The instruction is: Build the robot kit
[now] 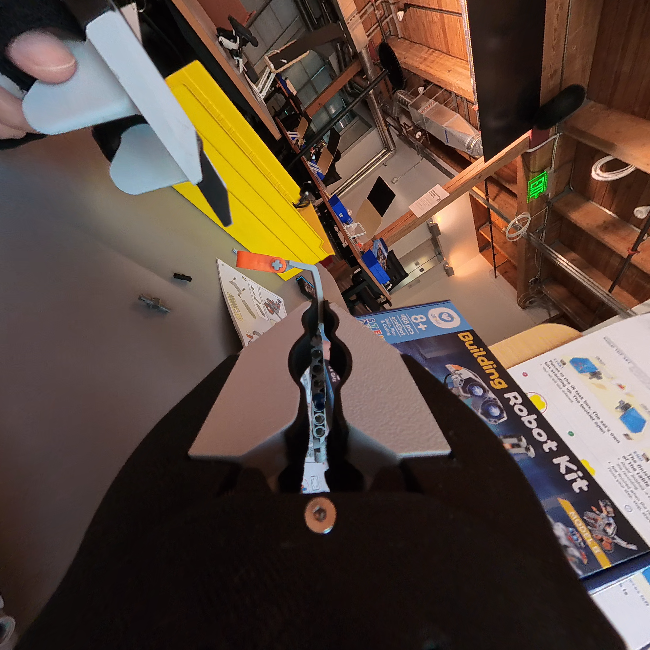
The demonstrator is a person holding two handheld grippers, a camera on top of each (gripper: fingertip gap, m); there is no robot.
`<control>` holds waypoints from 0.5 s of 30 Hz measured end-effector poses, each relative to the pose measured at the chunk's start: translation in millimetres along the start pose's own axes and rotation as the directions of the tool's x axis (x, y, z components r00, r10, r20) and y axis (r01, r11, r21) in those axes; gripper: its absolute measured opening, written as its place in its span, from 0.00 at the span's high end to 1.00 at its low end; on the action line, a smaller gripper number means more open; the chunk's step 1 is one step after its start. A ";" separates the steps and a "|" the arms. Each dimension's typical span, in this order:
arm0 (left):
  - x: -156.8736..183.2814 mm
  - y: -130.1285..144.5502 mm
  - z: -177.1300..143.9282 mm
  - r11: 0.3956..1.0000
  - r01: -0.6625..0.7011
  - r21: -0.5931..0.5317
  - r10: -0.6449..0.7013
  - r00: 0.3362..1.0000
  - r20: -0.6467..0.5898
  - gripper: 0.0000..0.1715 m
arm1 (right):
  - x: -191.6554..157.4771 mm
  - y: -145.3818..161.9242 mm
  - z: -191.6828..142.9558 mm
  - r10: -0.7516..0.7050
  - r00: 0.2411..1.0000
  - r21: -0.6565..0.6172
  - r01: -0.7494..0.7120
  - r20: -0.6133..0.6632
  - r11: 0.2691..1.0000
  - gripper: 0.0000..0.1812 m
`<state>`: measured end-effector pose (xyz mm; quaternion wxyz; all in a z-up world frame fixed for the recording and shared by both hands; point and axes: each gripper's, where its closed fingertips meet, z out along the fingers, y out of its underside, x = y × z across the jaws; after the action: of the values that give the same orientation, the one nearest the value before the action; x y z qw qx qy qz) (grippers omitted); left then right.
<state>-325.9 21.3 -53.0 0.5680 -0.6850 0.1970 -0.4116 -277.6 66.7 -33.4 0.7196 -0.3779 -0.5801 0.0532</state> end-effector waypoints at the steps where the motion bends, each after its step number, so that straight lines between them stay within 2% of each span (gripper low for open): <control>1: 2.7 -0.2 3.1 1.000 0.004 -0.002 -0.004 1.000 -0.005 0.65 | -1.4 -2.0 0.3 -0.021 1.000 0.002 0.021 0.000 1.000 1.00; 6: 16.7 5.2 23.7 0.997 -0.039 -0.065 0.039 0.999 -0.001 0.62 | -7.7 -11.5 2.4 -0.119 0.993 0.011 0.120 -0.008 0.993 1.00; 9: 24.7 -2.3 32.7 0.999 -0.037 -0.034 0.036 0.999 -0.024 0.68 | -12.0 -13.1 3.3 -0.148 0.989 0.008 0.148 0.000 0.989 1.00; 12: 22.2 6.0 39.3 0.996 -0.038 -0.086 0.036 0.999 -0.020 0.71 | -10.8 -14.4 2.4 -0.151 0.989 0.011 0.151 -0.007 0.989 1.00; 15: 22.7 5.8 39.6 0.995 -0.050 -0.083 0.049 0.999 -0.019 0.74 | -10.1 -14.3 1.9 -0.151 0.989 0.012 0.151 -0.007 0.988 1.00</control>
<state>-280.3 27.3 -51.4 0.5473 -0.6996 0.2355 -0.3945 -287.6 52.2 -32.7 0.7258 -0.3284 -0.6044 0.0011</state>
